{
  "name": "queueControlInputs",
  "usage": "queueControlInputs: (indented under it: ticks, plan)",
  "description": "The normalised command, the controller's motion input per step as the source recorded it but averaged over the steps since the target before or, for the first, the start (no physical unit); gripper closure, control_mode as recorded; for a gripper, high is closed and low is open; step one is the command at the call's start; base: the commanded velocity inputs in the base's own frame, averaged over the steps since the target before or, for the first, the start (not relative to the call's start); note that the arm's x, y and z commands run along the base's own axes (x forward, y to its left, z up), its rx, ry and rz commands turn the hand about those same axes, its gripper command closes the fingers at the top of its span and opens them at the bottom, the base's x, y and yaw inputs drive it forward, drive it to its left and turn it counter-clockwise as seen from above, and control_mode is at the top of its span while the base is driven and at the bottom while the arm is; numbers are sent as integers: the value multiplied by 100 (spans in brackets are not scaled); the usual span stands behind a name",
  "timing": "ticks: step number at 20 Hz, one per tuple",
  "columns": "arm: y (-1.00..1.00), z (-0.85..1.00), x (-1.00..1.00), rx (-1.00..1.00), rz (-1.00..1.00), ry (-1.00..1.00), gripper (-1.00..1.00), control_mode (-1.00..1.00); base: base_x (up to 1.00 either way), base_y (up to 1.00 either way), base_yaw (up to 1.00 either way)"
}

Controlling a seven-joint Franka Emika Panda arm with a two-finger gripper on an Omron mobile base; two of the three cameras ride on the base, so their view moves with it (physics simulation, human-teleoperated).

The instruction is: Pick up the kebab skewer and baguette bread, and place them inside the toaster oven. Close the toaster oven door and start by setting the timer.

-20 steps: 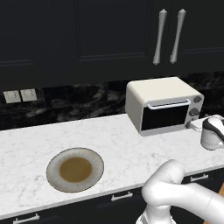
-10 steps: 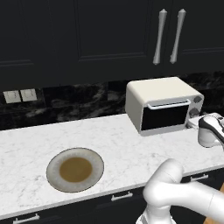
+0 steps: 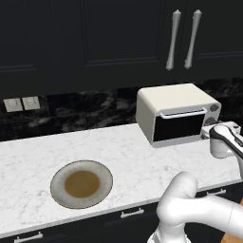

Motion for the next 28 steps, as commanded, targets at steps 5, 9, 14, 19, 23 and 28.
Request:
queueControlInputs:
  ticks: [5, 9, 14, 19, 23, 28]
  plan:
    - [0, 0, 12, 0, 0, 0, -100, -100, 0, 0, 0]
    - [0, 0, 2, 0, 0, 0, -100, -100, 0, 0, 0]
    - [0, -9, 0, 0, 0, 0, -100, -100, 0, 0, 0]
    - [0, -5, 0, 0, 0, 0, -100, -100, 0, 0, 0]
    - [0, 0, 0, 0, 0, 0, -100, -100, 0, 0, 0]
    - [0, 0, 0, 0, 0, 0, -100, -100, 0, 0, 0]
